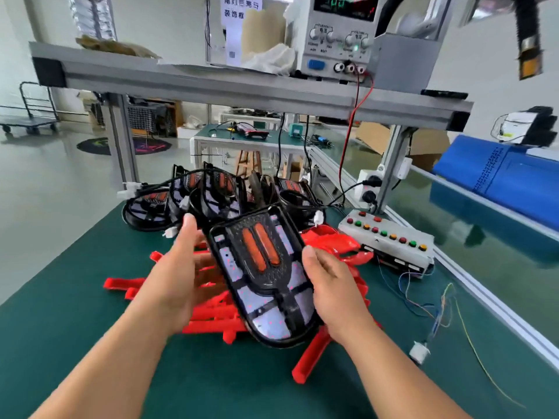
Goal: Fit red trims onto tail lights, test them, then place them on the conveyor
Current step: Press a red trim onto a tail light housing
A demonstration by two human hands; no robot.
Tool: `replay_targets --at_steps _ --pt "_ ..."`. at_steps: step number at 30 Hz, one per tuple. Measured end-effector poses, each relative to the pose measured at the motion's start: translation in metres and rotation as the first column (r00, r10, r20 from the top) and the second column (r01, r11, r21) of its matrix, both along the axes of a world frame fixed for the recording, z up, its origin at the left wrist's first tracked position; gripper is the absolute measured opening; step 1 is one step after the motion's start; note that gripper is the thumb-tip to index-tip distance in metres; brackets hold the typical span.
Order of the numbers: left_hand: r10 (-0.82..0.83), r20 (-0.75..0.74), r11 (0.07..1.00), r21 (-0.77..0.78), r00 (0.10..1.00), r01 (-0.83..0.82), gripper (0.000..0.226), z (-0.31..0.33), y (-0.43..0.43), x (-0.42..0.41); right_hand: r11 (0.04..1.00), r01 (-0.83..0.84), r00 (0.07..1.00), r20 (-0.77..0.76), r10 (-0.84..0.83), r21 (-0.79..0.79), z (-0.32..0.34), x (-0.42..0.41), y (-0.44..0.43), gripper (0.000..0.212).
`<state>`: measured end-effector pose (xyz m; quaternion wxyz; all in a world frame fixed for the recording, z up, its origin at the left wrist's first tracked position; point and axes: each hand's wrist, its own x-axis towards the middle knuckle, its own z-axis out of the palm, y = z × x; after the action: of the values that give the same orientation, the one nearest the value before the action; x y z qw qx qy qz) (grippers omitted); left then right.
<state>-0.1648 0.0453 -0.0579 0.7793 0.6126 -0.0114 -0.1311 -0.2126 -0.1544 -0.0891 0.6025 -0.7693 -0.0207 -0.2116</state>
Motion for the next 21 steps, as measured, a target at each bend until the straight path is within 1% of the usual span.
replay_targets --at_steps 1,2,3,4,5,6,7,8,9,10,12,14,15,16,17,18,19,20,21 --pt "-0.054 -0.041 0.998 0.011 0.998 0.054 0.061 0.006 0.008 0.006 0.998 -0.04 0.999 -0.014 0.04 -0.052 0.004 -0.001 -0.003 0.04" --pt "-0.141 -0.075 0.988 0.057 0.987 0.145 0.063 0.01 0.016 0.01 0.991 -0.077 0.997 -0.037 0.073 -0.11 0.008 -0.002 -0.005 0.049" --pt "-0.244 -0.097 0.958 0.133 0.965 0.256 0.064 0.011 0.022 0.012 0.98 -0.112 0.992 -0.077 0.101 -0.162 0.014 -0.002 -0.007 0.053" --pt "-0.323 -0.112 0.914 0.221 0.94 0.34 0.063 0.012 0.027 0.013 0.969 -0.15 0.985 -0.119 0.129 -0.198 0.018 -0.003 -0.009 0.049" --pt "-0.373 -0.108 0.87 0.305 0.921 0.388 0.062 0.013 0.028 0.011 0.958 -0.191 0.975 -0.157 0.159 -0.215 0.022 -0.004 -0.01 0.04" --pt "-0.407 -0.072 0.831 0.384 0.911 0.402 0.059 0.013 0.026 0.009 0.947 -0.229 0.961 -0.205 0.184 -0.224 0.024 -0.005 -0.01 0.032" --pt "-0.42 0.007 0.807 0.46 0.907 0.37 0.052 0.012 0.022 0.007 0.938 -0.261 0.947 -0.247 0.204 -0.227 0.025 -0.004 -0.009 0.028" --pt "-0.409 0.106 0.81 0.499 0.906 0.307 0.042 0.013 0.016 0.004 0.931 -0.275 0.94 -0.272 0.208 -0.24 0.024 -0.003 -0.008 0.027" --pt "-0.375 0.174 0.845 0.469 0.911 0.258 0.033 0.01 0.01 0.002 0.924 -0.278 0.937 -0.285 0.201 -0.263 0.021 -0.001 -0.007 0.029" --pt "-0.335 0.193 0.886 0.397 0.922 0.239 0.024 0.008 0.006 0.001 0.918 -0.28 0.937 -0.287 0.198 -0.282 0.019 0.0 -0.006 0.032" --pt "-0.274 0.181 0.927 0.312 0.945 0.209 0.012 0.0 0.001 -0.002 0.909 -0.276 0.939 -0.29 0.186 -0.311 0.017 -0.001 -0.004 0.04" --pt "-0.258 0.145 0.93 0.306 0.955 0.205 0.01 -0.009 0.001 0.0 0.915 -0.221 0.95 -0.287 0.123 -0.338 0.023 -0.005 -0.011 0.054" --pt "-0.237 0.129 0.934 0.304 0.963 0.189 0.011 -0.014 0.002 0.001 0.922 -0.165 0.96 -0.27 0.069 -0.349 0.028 -0.007 -0.02 0.056" --pt "-0.198 0.124 0.946 0.282 0.972 0.157 0.011 -0.018 0.005 0.002 0.93 -0.097 0.97 -0.244 0.008 -0.354 0.033 -0.01 -0.032 0.05" --pt "-0.151 0.129 0.959 0.26 0.98 0.114 0.011 -0.023 0.008 0.004 0.932 -0.028 0.974 -0.219 -0.055 -0.362 0.038 -0.013 -0.045 0.039" --pt "-0.111 0.141 0.963 0.262 0.984 0.071 0.012 -0.028 0.011 0.005 0.913 0.021 0.973 -0.203 -0.113 -0.407 0.042 -0.017 -0.058 0.026" --pt "-0.084 0.155 0.954 0.298 0.984 0.035 0.014 -0.032 0.014 0.007 0.874 0.044 0.967 -0.199 -0.158 -0.483 0.043 -0.021 -0.069 0.021" --pt "-0.072 0.158 0.941 0.337 0.985 0.014 0.018 -0.035 0.017 0.007 0.82 0.039 0.959 -0.208 -0.191 -0.571 0.041 -0.025 -0.078 0.019" --pt "-0.063 0.15 0.935 0.355 0.987 0.006 0.025 -0.036 0.019 0.007 0.767 0.007 0.95 -0.235 -0.206 -0.642 0.037 -0.028 -0.083 0.017"
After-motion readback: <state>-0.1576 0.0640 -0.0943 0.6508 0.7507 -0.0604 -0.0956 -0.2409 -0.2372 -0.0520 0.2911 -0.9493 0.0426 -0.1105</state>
